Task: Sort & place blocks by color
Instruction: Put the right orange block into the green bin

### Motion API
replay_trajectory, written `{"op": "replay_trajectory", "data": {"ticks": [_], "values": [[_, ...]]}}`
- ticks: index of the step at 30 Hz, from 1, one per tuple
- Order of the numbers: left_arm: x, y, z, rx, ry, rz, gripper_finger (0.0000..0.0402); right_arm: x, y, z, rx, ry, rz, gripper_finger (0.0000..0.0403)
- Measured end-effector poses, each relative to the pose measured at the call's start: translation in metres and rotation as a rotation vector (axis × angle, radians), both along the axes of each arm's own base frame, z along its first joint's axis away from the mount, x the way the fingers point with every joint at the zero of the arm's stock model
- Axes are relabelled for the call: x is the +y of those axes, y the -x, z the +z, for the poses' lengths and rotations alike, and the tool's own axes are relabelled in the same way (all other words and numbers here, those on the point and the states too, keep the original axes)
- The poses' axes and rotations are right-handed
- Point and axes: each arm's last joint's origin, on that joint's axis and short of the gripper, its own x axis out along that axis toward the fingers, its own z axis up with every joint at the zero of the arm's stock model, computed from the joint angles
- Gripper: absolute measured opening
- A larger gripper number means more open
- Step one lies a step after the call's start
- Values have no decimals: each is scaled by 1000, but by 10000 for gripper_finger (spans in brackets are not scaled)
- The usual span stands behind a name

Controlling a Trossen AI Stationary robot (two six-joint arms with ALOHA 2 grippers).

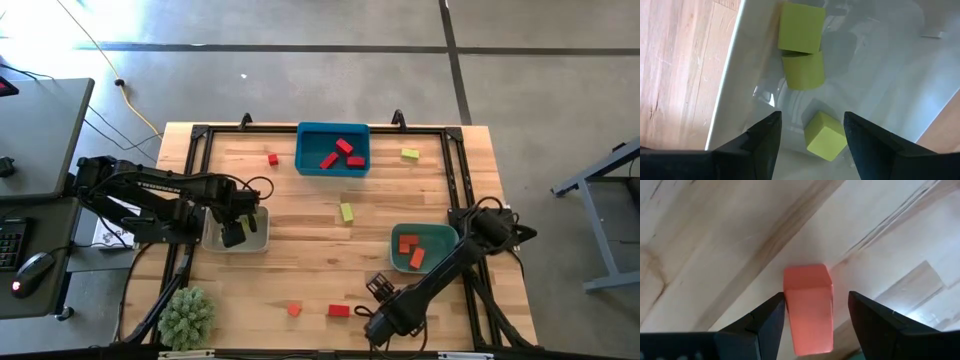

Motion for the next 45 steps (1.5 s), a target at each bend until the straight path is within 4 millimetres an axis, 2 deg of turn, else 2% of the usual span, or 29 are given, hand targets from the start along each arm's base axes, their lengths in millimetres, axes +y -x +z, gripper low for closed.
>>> {"op": "replay_trajectory", "data": {"ticks": [7, 14, 21, 27, 35, 40, 45], "values": [[0, 0, 0, 0, 0, 0, 204, 2, -2, -9, 6, -1, -54, 197], [0, 0, 0, -2, 0, 0, 204, 3, -2, -11, 34, -22, -84, 102], [0, -1, 0, -7, -1, 0, 204, -5, -10, -8, 44, -38, -285, 103], [1, -4, 0, -41, -5, 0, 204, -17, -22, 21, -67, -54, -531, 103], [1, -8, 0, -87, -11, 0, 204, -49, -29, 78, -283, 32, -839, 103], [1, -10, 1, -106, -15, -8, 204, -76, -20, 104, -405, 142, -1036, 103], [2, -11, 3, -114, -19, -64, 204, -101, -5, 122, -420, 286, -1192, 103]]}}
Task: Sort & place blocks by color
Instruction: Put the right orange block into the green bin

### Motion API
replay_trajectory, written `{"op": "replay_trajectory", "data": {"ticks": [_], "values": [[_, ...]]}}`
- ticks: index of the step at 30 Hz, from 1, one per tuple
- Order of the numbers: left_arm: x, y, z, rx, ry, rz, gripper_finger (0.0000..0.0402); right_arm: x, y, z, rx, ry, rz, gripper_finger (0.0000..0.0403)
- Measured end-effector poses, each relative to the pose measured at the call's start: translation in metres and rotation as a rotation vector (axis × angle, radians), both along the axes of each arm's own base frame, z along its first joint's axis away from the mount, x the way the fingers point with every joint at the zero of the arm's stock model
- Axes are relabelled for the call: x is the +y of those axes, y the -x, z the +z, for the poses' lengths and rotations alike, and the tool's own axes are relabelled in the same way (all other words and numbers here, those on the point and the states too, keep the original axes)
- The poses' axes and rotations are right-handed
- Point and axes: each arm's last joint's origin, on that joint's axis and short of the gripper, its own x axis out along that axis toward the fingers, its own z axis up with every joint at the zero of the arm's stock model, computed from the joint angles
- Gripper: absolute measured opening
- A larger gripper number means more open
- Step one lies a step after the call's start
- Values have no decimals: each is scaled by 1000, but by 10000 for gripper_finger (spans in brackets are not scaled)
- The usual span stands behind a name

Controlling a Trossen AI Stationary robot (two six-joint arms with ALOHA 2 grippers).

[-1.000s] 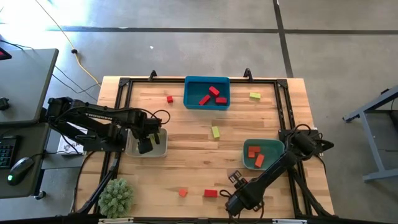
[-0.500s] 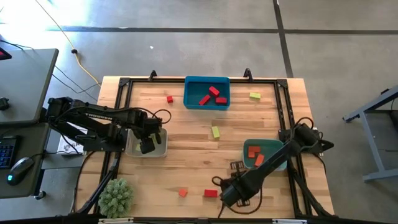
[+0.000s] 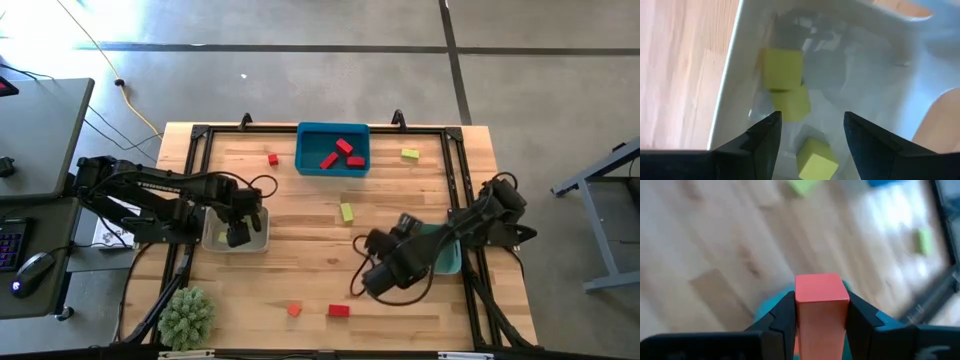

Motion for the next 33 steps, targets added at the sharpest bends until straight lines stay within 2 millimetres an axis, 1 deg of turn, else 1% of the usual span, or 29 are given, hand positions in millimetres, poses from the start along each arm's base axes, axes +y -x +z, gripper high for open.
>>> {"op": "replay_trajectory", "data": {"ticks": [5, 9, 11, 14, 19, 24, 29, 30, 31, 33], "values": [[1, -8, 15, -54, -20, -75, 204, -19, 6, 7, -26, -28, -90, 103], [2, -16, 30, -112, -40, -131, 204, -33, 14, -1, 28, -89, -200, 103], [3, -19, 38, -143, -53, -163, 204, -39, 19, -10, 79, -116, -262, 103], [4, -24, 48, -178, -107, -215, 204, -44, 26, -29, 158, -156, -330, 103], [11, -31, 62, -234, -244, -255, 204, -45, 32, -55, 218, -253, -385, 103], [20, -39, 70, -319, -316, -240, 204, -47, 38, -70, 261, -297, -434, 103], [33, -45, 75, -402, -357, -180, 204, -50, 40, -74, 281, -291, -449, 103], [36, -46, 76, -417, -366, -166, 204, -51, 40, -74, 281, -290, -452, 108], [39, -46, 77, -431, -374, -152, 204, -51, 40, -74, 281, -287, -453, 123], [46, -47, 79, -460, -395, -120, 204, -53, 40, -73, 288, -282, -461, 165]]}}
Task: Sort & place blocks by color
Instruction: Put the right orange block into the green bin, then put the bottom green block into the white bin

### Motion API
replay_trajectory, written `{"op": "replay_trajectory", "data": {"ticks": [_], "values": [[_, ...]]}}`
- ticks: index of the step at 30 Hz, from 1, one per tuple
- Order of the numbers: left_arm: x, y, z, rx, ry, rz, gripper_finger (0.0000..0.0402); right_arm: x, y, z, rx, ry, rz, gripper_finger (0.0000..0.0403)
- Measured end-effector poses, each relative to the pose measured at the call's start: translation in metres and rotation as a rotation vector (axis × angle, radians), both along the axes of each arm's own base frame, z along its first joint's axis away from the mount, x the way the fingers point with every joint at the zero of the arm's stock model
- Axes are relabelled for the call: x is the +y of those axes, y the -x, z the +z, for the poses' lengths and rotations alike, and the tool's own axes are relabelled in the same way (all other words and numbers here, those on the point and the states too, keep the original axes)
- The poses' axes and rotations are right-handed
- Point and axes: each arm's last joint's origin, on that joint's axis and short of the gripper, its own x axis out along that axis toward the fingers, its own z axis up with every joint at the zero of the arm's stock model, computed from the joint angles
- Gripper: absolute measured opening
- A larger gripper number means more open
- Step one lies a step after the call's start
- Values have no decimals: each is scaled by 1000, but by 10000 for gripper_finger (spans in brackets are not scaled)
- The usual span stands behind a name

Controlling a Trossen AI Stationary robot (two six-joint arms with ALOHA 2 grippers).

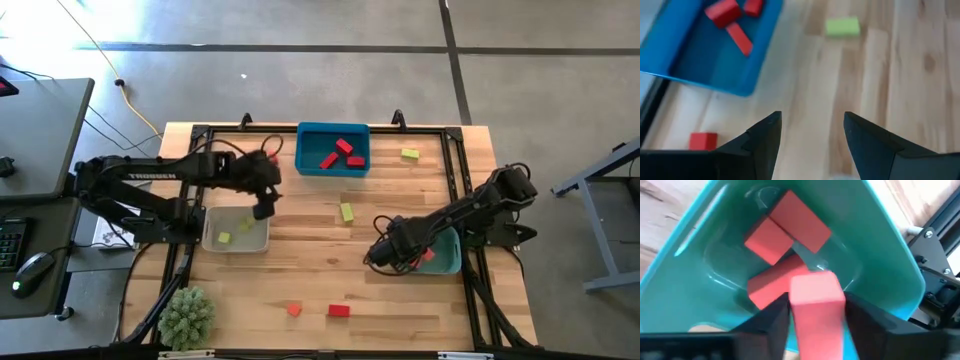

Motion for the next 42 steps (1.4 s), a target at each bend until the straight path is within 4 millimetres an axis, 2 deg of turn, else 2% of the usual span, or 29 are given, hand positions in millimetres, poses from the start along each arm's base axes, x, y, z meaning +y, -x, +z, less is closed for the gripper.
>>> {"op": "replay_trajectory", "data": {"ticks": [3, 6, 9, 13, 16, 22, 30, 35, 42], "values": [[11, 0, 3, -46, -15, 43, 204, -2, 1, 1, 15, 5, -4, 224], [22, 0, 6, -88, -30, 88, 204, -5, 2, 1, 36, 15, -4, 251], [34, 2, 9, -129, -46, 136, 204, -6, 3, 4, 52, 28, -6, 252], [50, 6, 12, -173, -67, 201, 204, -9, 1, 20, 49, 94, 18, 241], [60, 10, 14, -197, -71, 254, 204, -14, -7, 32, -40, 147, 37, 232], [75, 19, 14, -205, -79, 326, 204, -39, -19, 56, -147, 230, 71, 228], [90, 30, 13, -213, -56, 433, 204, -87, -24, 84, -281, 269, 42, 228], [97, 39, 11, -196, -21, 505, 204, -115, -38, 97, -470, 269, 8, 228], [100, 55, 1, -90, 74, 569, 204, -144, -69, 111, -811, 315, -27, 228]]}}
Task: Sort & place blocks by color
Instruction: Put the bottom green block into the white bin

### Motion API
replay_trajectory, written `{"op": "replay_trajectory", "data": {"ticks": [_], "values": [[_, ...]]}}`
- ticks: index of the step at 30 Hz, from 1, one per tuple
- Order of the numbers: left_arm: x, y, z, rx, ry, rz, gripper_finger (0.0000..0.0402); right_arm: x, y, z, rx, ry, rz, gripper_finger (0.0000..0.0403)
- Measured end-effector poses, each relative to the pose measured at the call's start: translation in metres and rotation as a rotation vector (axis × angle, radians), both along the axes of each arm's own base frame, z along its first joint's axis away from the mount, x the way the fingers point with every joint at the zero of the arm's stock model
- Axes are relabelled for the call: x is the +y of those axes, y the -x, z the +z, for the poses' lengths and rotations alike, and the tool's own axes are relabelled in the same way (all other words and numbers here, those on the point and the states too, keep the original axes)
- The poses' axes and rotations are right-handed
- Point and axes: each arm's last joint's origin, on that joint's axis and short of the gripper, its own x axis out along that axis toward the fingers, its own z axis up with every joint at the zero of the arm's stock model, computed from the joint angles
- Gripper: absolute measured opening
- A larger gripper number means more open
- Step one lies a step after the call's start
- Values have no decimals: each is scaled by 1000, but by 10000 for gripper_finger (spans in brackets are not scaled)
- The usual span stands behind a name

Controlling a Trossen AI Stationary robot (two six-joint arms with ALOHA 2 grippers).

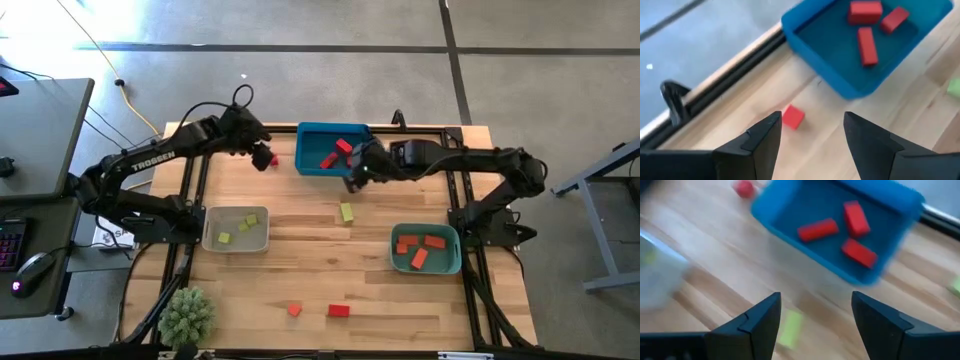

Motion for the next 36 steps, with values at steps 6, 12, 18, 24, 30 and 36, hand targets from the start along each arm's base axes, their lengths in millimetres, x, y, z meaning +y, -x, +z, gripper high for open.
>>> {"op": "replay_trajectory", "data": {"ticks": [6, 12, 18, 24, 30, 36], "values": [[3, 9, -3, 36, 41, 32, 204, -11, -20, 0, -175, -46, 37, 229], [5, 13, -4, 48, 46, 45, 204, -12, -36, -26, -120, -150, 22, 229], [7, 14, -4, 55, 40, 42, 204, -10, -44, -58, 4, -276, -55, 229], [7, 14, -4, 57, 38, 38, 204, -1, -54, -84, 87, -331, -80, 229], [7, 14, -4, 57, 38, 38, 204, 8, -64, -115, 191, -347, -103, 229], [7, 14, -4, 58, 38, 38, 204, 16, -70, -146, 287, -365, -133, 229]]}}
